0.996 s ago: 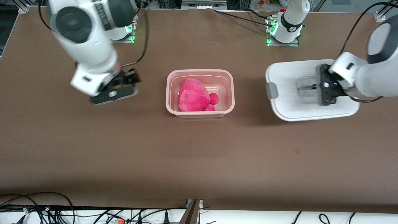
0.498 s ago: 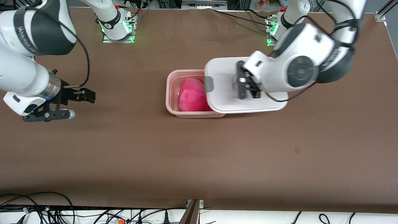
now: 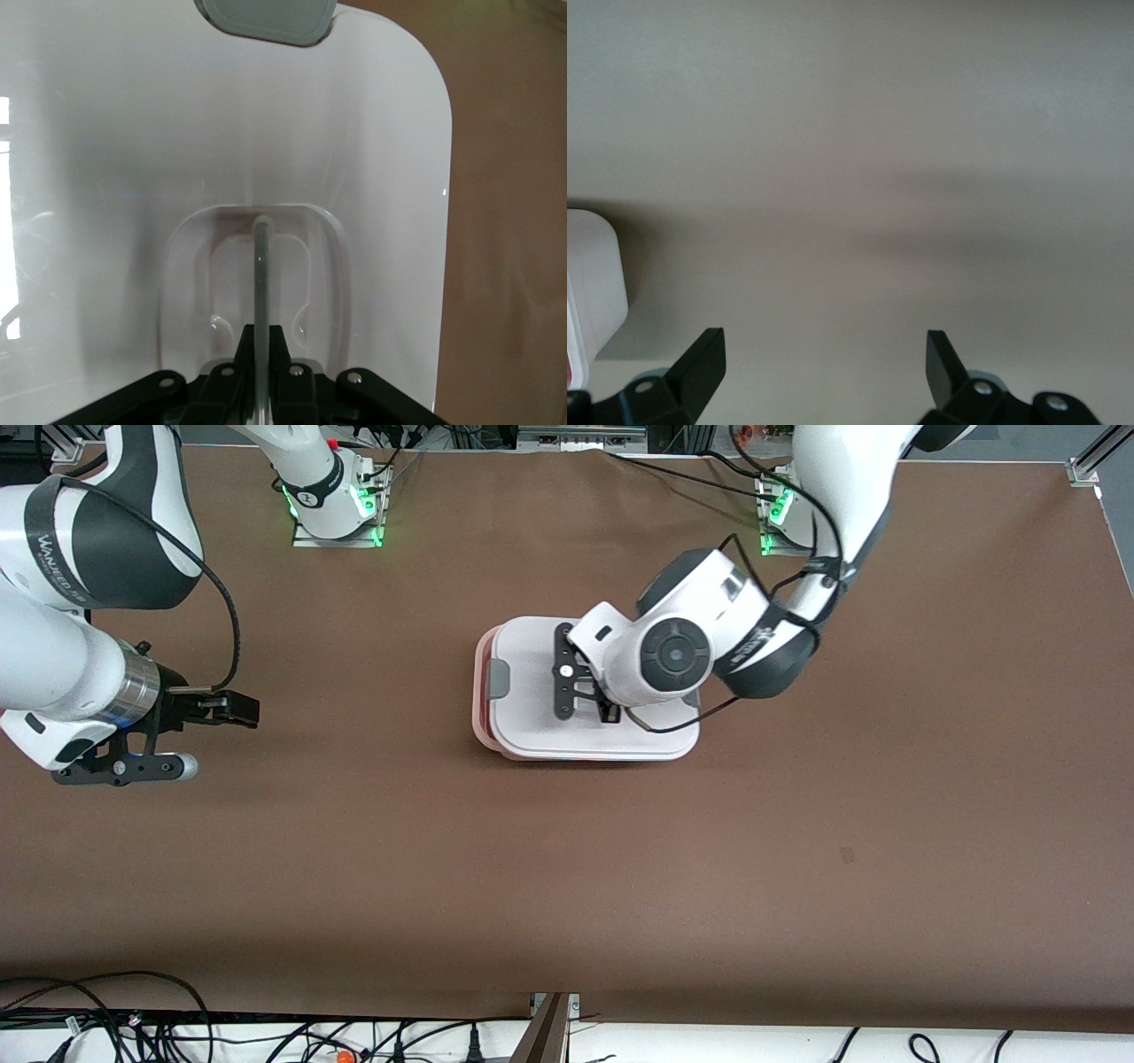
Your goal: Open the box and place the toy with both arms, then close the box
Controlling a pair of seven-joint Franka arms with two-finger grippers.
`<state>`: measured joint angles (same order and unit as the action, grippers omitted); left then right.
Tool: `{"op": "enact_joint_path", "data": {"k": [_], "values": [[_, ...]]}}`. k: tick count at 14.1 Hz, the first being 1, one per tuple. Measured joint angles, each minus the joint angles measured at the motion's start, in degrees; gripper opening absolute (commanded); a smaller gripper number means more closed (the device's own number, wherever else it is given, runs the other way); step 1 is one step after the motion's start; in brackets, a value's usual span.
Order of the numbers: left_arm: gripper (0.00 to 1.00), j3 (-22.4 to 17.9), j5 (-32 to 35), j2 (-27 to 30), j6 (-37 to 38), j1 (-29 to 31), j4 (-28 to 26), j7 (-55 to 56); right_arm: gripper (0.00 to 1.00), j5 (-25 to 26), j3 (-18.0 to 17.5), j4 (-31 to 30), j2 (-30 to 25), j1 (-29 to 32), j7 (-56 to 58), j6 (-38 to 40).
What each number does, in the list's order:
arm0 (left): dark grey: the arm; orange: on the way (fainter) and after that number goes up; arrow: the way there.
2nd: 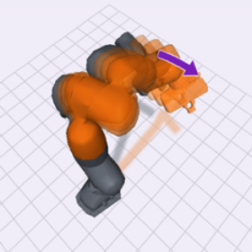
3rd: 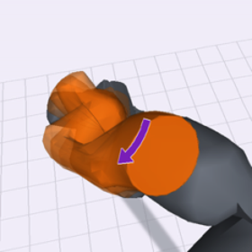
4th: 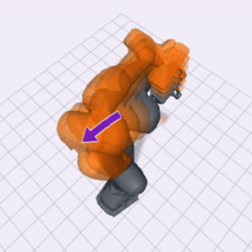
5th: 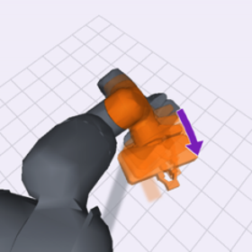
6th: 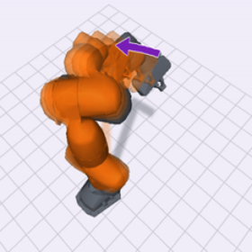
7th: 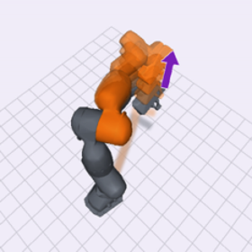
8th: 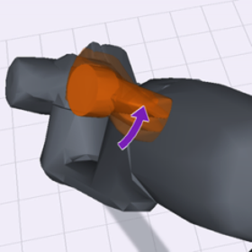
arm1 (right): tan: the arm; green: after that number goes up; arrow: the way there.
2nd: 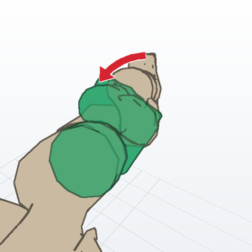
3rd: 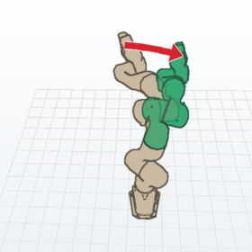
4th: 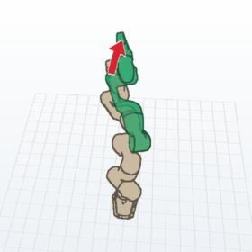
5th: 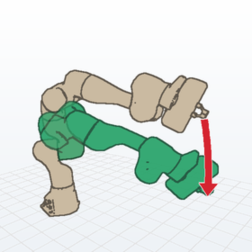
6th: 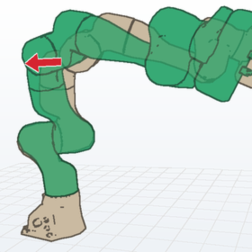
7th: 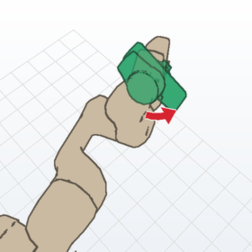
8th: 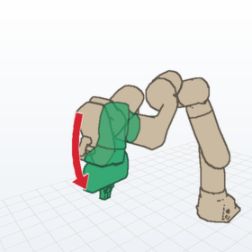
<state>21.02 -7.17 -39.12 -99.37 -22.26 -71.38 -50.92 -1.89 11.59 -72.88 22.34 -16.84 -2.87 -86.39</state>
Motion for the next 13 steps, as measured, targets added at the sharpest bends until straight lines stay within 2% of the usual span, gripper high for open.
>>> {"op": "enact_joint_path", "data": {"k": [8, 10, 13], "values": [[0.0, -0.7, 1.8, -1.9, -2.2, -3.2, 0.4, 0.0, 1.0, 0.0, 0.3, 0.0, -1.5, 9.7, 1.6, 2.2], [0.0, -0.8, 2.4, -2.1, -2.2, -4.1, 0.4, 0.2, 1.0, 0.0, 0.1, -1.5, -5.3, 10.8, 3.0, 3.8], [0.0, -0.8, 2.7, -2.3, -2.3, -4.4, 0.4, 1.8, 1.0, 0.1, -0.4, -9.0, -14.0, 11.3, 3.5, 4.8]]}}
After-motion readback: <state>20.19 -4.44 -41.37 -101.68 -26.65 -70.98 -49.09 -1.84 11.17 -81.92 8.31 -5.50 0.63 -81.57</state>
